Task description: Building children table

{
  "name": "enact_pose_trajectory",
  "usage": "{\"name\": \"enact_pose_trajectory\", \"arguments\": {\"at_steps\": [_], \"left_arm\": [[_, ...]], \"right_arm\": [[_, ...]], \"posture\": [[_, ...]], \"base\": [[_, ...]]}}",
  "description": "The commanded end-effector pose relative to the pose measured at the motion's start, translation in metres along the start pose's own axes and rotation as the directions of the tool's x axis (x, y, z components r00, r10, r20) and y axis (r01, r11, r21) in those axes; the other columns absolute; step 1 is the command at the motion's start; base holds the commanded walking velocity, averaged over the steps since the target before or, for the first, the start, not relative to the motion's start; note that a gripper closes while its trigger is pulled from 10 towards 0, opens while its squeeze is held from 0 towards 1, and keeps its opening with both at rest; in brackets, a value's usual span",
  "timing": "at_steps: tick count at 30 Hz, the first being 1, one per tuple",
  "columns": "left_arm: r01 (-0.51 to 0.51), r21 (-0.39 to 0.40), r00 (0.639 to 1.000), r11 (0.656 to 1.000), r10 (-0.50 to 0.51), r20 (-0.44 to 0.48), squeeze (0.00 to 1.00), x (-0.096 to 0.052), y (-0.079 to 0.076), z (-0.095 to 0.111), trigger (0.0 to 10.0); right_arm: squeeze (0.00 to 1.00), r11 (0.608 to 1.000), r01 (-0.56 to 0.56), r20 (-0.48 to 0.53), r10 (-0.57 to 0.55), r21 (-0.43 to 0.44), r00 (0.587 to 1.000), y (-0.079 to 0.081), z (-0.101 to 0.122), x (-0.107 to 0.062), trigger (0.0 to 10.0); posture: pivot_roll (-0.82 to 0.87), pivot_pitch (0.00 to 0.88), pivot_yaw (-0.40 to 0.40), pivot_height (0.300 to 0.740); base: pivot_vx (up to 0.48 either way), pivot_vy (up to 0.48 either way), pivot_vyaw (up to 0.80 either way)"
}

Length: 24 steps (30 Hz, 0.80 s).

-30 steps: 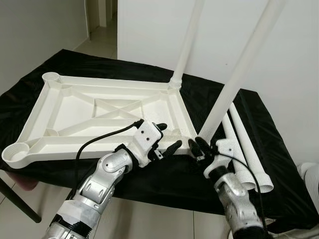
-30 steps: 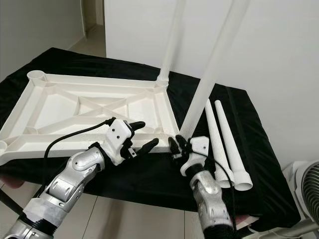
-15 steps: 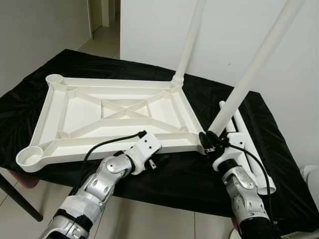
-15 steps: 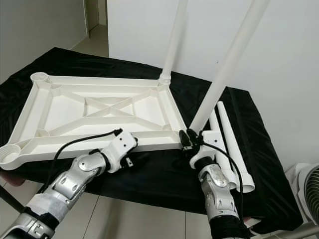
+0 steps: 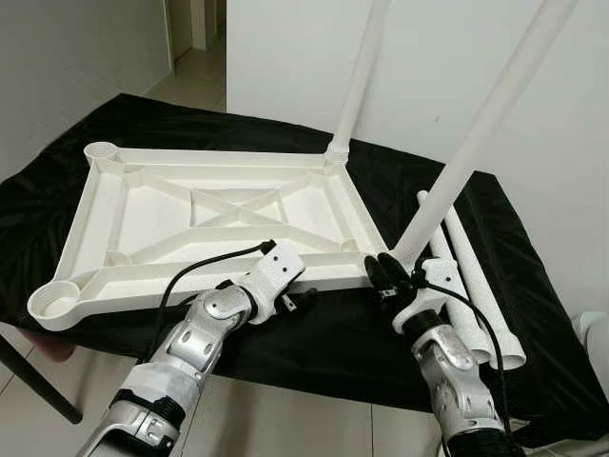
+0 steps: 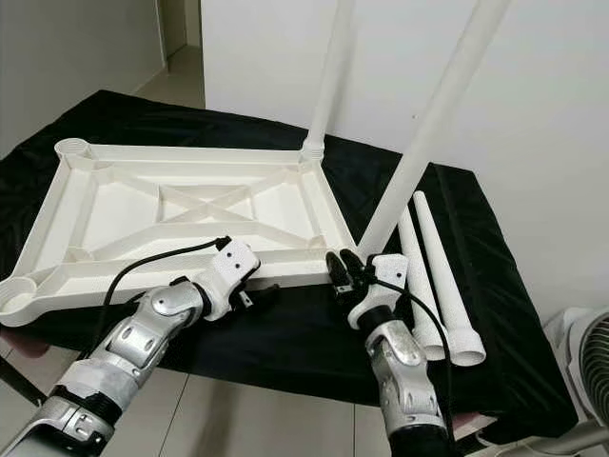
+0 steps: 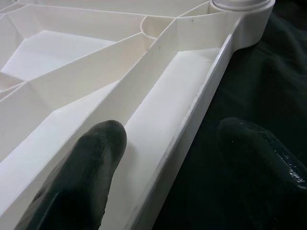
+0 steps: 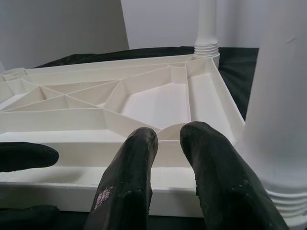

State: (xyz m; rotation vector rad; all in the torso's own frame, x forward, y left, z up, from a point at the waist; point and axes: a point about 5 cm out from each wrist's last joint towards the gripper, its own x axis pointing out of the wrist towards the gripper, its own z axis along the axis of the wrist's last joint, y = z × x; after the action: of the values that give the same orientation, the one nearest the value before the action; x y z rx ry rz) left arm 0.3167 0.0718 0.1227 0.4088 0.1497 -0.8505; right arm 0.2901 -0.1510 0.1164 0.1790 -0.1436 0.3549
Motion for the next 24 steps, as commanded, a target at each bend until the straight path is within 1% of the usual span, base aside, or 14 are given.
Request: {"name": "enact_pose_trajectory", "arguments": {"at_steps": [1, 2, 3, 4, 8, 14, 18, 20, 24], "left_arm": [[-0.176, -0.008, 0.984, 0.984, 0.176, -0.019, 0.00, 0.002, 0.010, 0.000, 10.0], [-0.174, -0.006, 0.984, 0.985, 0.173, -0.042, 0.00, 0.003, 0.011, -0.002, 10.0], [-0.174, -0.006, 0.984, 0.985, 0.173, -0.042, 0.00, 0.003, 0.011, -0.002, 10.0], [-0.170, 0.011, 0.984, 0.985, 0.170, -0.055, 0.00, 0.004, 0.012, -0.003, 10.0], [-0.174, -0.001, 0.980, 0.985, 0.173, -0.095, 0.00, 0.004, 0.018, -0.003, 10.0], [-0.187, -0.013, 0.976, 0.982, 0.185, -0.113, 0.00, 0.004, 0.021, -0.002, 10.0], [-0.197, -0.018, 0.972, 0.980, 0.193, -0.138, 0.00, 0.004, 0.022, -0.005, 10.0], [-0.200, -0.029, 0.966, 0.979, 0.192, -0.170, 0.00, 0.004, 0.021, -0.010, 10.0], [-0.204, -0.040, 0.964, 0.978, 0.194, -0.180, 0.00, 0.004, 0.020, -0.012, 10.0]], "right_arm": [[0.00, 1.000, 0.012, -0.008, -0.012, 0.006, 1.000, -0.002, -0.001, -0.004, 10.0], [0.00, 1.000, 0.012, -0.010, -0.012, 0.004, 1.000, -0.001, -0.001, -0.005, 10.0], [0.00, 1.000, 0.012, -0.010, -0.012, 0.004, 1.000, -0.001, -0.001, -0.005, 10.0], [0.00, 1.000, 0.011, -0.010, -0.011, 0.003, 1.000, 0.001, -0.001, -0.006, 10.0], [0.00, 1.000, 0.024, 0.001, -0.024, 0.007, 1.000, 0.002, 0.001, -0.006, 10.0], [0.00, 1.000, 0.026, -0.008, -0.026, 0.013, 1.000, 0.004, -0.002, -0.007, 10.0], [0.00, 1.000, 0.025, -0.014, -0.025, 0.013, 1.000, 0.004, -0.003, -0.008, 10.0], [0.00, 1.000, 0.029, -0.016, -0.029, 0.010, 0.999, 0.003, -0.002, -0.008, 10.0], [0.00, 0.999, 0.034, -0.018, -0.034, 0.009, 0.999, 0.002, -0.002, -0.009, 10.0]], "posture": [[-0.08, 0.020, -0.108, 0.740], [-0.08, 0.020, -0.102, 0.740], [-0.08, 0.020, -0.102, 0.740], [-0.08, 0.021, -0.097, 0.740], [-0.06, 0.024, -0.082, 0.740], [-0.05, 0.024, -0.089, 0.740], [-0.05, 0.024, -0.092, 0.740], [-0.05, 0.025, -0.092, 0.740], [-0.05, 0.025, -0.091, 0.740]], "base": [[0.000, 0.000, 0.00], [0.000, 0.000, 0.00], [0.000, 0.000, 0.00], [0.000, 0.000, 0.00], [0.000, 0.000, 0.00], [0.000, 0.000, 0.00], [0.000, 0.000, 0.00], [0.000, 0.000, 0.00], [0.000, 0.000, 0.00]]}}
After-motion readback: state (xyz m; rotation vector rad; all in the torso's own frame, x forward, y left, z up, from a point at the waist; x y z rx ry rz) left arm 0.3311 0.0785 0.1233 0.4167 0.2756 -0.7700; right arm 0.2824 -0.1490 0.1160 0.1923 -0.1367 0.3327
